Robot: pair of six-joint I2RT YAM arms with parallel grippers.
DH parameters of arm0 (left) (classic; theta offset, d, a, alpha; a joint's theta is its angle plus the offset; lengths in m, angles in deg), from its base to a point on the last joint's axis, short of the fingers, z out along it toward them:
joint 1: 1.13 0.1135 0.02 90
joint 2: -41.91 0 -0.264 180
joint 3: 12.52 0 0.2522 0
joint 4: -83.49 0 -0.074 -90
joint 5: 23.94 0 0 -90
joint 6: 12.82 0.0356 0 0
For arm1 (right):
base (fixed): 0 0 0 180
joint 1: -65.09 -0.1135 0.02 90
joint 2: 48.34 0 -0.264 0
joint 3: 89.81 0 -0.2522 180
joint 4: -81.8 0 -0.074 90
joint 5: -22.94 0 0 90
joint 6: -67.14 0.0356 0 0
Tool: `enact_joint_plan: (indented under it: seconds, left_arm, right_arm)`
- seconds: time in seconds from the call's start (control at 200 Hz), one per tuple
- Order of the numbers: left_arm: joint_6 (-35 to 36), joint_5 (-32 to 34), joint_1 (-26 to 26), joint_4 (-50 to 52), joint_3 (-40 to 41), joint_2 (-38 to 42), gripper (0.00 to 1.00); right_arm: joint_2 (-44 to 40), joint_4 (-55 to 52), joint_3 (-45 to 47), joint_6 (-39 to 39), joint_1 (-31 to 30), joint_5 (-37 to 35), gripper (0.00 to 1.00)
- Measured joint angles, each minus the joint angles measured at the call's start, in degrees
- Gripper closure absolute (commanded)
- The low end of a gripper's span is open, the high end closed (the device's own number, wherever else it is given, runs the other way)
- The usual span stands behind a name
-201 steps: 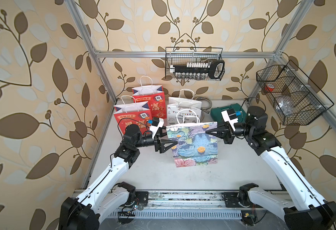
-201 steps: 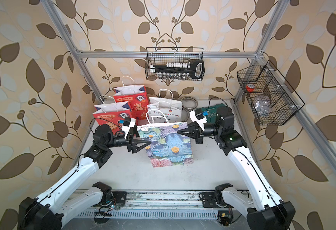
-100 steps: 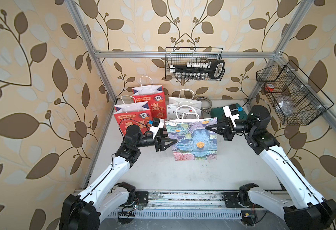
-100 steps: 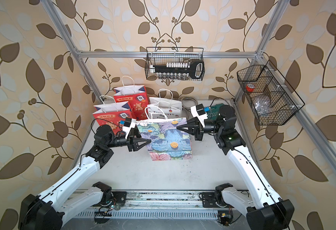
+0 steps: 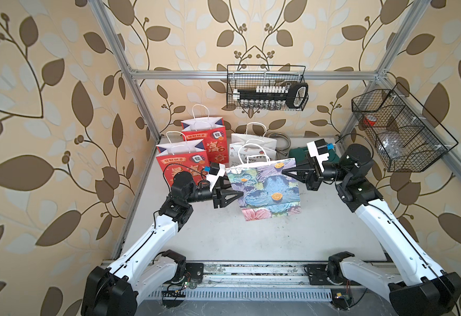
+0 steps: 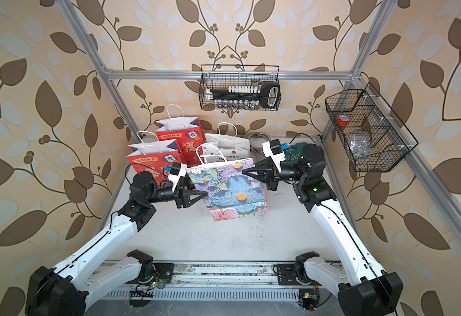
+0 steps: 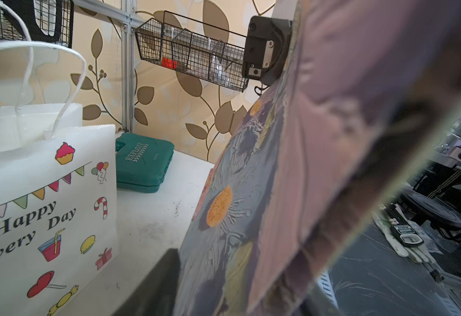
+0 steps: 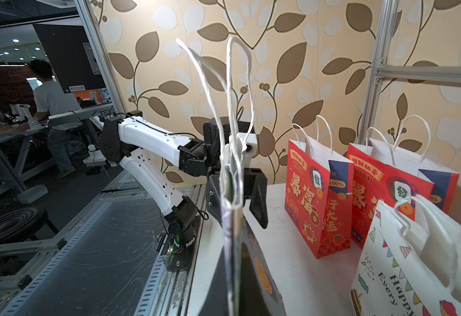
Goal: Put away the paper bag
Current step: Press the paper bag.
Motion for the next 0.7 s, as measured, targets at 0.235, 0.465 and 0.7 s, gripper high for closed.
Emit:
enact_joint_plan:
  seconds: [0.235, 0.465, 0.7]
  left_arm:
    - [-2.12, -0.26, -0.72, -1.99, 1.25, -1.27, 0.25]
    - [-5.84, -0.28, -1.11, -8.72, 2.54, -2.27, 0.79]
    - [-5.62, -0.90, -1.09, -10.01, 2.45, -0.98, 1.00]
  right_arm:
    - [0.11, 4.68, 0.00, 4.22, -1.20, -0.94, 1.00]
    - [0.15, 0.66, -0.11, 1.07, -2.05, -2.49, 1.00]
    - [0.15, -14.99, -2.05, -10.91, -1.99, -3.82, 1.00]
